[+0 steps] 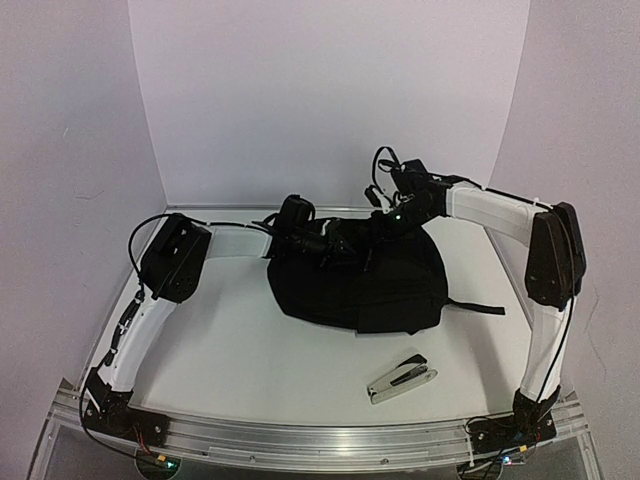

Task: Pack the student bag
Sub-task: Place the stationery in the student bag.

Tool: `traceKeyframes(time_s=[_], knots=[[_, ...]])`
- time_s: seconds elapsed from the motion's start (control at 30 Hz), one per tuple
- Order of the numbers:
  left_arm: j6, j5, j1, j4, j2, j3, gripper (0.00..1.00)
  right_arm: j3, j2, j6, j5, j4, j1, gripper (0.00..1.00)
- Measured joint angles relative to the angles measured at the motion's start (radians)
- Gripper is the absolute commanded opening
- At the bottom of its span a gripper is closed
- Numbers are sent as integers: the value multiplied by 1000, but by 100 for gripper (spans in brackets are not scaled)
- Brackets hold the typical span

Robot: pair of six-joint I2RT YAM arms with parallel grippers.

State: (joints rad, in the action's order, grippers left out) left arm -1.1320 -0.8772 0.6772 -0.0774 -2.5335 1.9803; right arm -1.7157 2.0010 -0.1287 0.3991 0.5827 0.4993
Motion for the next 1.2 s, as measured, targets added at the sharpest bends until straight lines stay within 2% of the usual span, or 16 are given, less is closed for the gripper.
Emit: traceKeyframes(time_s=[0.13,0.27,0.37,0.43,0.6,0.7,0.8,1.0,1.13,1.2], knots=[[7,-32,11,8,-3,-2,10,-3,1,-3,29,-3,-1,0],[7,-65,29,-3,-29,61,8,-58,39,-15,63,2,5,0],[4,-74,30,-54,-24,34,8,-102,84,-36,71,8,14,0],[-11,-74,24,-107,-5,-39,7,-126,112,-54,73,9,27,0],[-52,-62,-33,-266,123,-351,8,-207,185,-116,79,-14,97,0],[-47,-43,-97,-272,236,-509,8,-293,242,-146,88,-41,155,0],[-21,-34,-158,-244,300,-574,9,-374,298,-159,99,-75,197,0],[29,-54,-166,-209,317,-562,10,-401,322,-154,123,-112,212,1],[11,-99,-130,-225,226,-421,14,-397,322,-149,130,-100,170,3],[-27,-113,-123,-277,161,-353,21,-397,322,-147,131,-95,150,4]])
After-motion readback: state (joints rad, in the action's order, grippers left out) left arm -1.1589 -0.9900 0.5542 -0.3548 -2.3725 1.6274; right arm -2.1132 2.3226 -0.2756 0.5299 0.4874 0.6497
